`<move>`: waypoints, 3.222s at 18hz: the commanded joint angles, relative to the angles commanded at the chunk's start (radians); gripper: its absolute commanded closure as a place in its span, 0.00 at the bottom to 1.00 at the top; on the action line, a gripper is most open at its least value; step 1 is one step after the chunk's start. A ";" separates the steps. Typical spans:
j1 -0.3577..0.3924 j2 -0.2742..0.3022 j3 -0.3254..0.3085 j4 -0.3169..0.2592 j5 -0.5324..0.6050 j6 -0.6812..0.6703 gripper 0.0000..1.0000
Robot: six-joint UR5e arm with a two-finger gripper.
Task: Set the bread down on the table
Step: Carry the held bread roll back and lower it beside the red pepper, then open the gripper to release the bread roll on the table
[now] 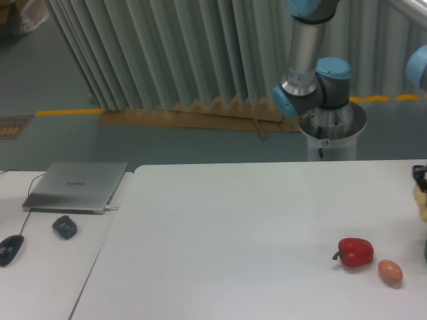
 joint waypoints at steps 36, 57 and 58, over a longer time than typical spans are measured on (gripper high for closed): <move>-0.105 -0.078 -0.026 0.138 0.191 0.035 0.00; -0.137 -0.009 -0.029 0.173 0.132 0.040 0.00; -0.138 0.007 -0.028 0.173 0.122 0.046 0.00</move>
